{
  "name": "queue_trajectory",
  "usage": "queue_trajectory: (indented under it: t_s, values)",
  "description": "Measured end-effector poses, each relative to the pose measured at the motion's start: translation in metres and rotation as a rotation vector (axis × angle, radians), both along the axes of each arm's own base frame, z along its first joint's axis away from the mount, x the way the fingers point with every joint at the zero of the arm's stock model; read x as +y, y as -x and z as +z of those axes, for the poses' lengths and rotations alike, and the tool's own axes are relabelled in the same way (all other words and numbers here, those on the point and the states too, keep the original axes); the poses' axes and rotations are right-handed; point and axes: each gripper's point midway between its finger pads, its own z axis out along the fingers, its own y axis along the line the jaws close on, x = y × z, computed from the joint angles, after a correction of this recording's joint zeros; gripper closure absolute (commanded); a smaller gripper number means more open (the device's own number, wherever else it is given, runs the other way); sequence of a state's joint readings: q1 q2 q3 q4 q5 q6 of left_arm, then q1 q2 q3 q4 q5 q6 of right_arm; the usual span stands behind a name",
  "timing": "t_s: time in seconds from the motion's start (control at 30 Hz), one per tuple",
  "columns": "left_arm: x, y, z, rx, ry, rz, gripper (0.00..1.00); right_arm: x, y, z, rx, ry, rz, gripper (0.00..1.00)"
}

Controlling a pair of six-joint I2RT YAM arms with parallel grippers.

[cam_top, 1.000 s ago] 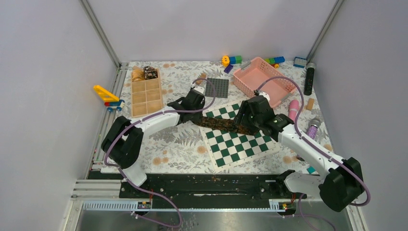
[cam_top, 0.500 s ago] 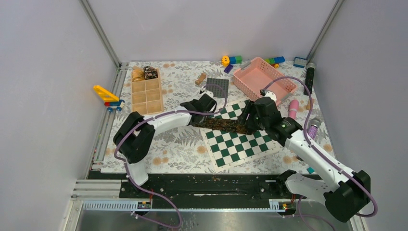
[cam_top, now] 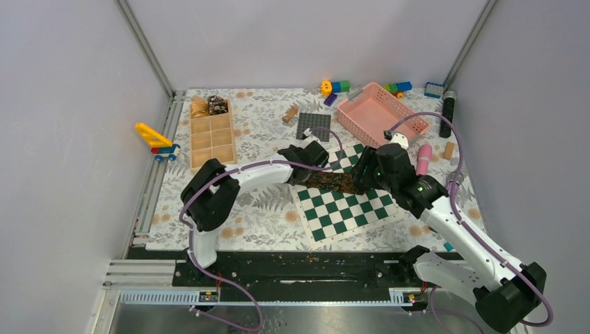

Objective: Roll the ties
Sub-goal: Roll the tie at the center of the board.

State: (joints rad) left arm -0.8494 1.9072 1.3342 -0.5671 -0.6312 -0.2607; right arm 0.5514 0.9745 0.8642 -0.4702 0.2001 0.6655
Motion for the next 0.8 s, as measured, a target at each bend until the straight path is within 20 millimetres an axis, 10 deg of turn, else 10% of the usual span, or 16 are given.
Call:
queue_trajectory:
  t_s: [0.8]
  values:
    - [-0.020, 0.006, -0.008, 0.008, -0.155, -0.043, 0.52, -0.009, 0.004, 0.010, -0.038, 0.010, -0.012, 0.32]
